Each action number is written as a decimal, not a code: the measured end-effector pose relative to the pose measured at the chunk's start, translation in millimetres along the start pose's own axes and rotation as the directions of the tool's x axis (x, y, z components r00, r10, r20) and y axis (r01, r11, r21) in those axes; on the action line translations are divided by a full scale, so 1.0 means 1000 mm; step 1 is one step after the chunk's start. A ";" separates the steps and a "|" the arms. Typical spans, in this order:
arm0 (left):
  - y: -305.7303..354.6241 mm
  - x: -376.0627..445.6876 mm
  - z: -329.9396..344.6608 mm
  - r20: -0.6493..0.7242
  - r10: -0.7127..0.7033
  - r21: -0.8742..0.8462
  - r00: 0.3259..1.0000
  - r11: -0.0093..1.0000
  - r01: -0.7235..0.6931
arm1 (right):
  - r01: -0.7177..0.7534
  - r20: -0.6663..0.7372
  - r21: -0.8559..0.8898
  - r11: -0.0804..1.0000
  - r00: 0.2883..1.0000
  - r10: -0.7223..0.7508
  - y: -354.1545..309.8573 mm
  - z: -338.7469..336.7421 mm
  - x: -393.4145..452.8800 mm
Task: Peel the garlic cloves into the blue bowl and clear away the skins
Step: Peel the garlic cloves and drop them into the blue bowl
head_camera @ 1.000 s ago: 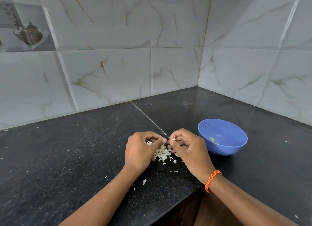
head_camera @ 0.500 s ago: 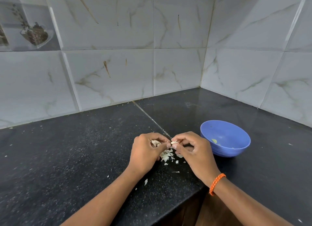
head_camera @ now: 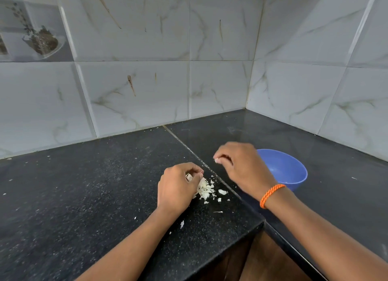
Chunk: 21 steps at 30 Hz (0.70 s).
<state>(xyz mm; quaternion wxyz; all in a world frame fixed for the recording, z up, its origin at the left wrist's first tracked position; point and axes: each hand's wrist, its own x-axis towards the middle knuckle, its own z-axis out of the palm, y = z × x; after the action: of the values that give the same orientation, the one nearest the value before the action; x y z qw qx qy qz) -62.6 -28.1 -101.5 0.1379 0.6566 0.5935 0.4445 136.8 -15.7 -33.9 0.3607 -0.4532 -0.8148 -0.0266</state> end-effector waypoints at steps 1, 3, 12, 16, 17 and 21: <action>0.000 0.000 0.000 -0.004 -0.009 -0.008 1.000 1.000 0.009 | 0.002 -0.071 0.023 1.000 0.997 0.000 0.002 -0.003 0.002; 0.000 0.000 0.000 -0.010 -0.013 -0.013 1.000 1.000 0.013 | -0.010 -0.055 -0.044 0.999 0.998 0.008 0.006 0.007 -0.004; 0.002 0.000 0.000 -0.015 0.021 -0.078 1.000 0.997 -0.022 | 0.000 0.039 -0.116 0.993 0.999 0.005 0.005 0.014 -0.009; 0.004 -0.002 0.000 -0.005 0.044 -0.133 0.999 0.990 -0.045 | 0.040 0.338 -0.155 0.987 0.941 0.015 0.001 0.032 -0.033; 0.004 -0.002 0.000 -0.021 0.055 -0.147 0.998 0.988 -0.058 | -0.036 0.261 -0.061 0.997 0.964 0.051 0.006 0.028 -0.029; 0.007 -0.003 0.000 -0.033 0.087 -0.267 0.996 0.959 -0.093 | -0.218 0.029 0.343 0.914 0.975 0.222 0.005 0.023 -0.033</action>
<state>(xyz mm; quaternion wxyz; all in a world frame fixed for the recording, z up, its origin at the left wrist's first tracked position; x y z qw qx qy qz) -57.9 -32.6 -98.1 0.1990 0.6535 0.4987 0.5334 138.3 -28.0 -71.8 0.4393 -0.4718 -0.7487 0.1544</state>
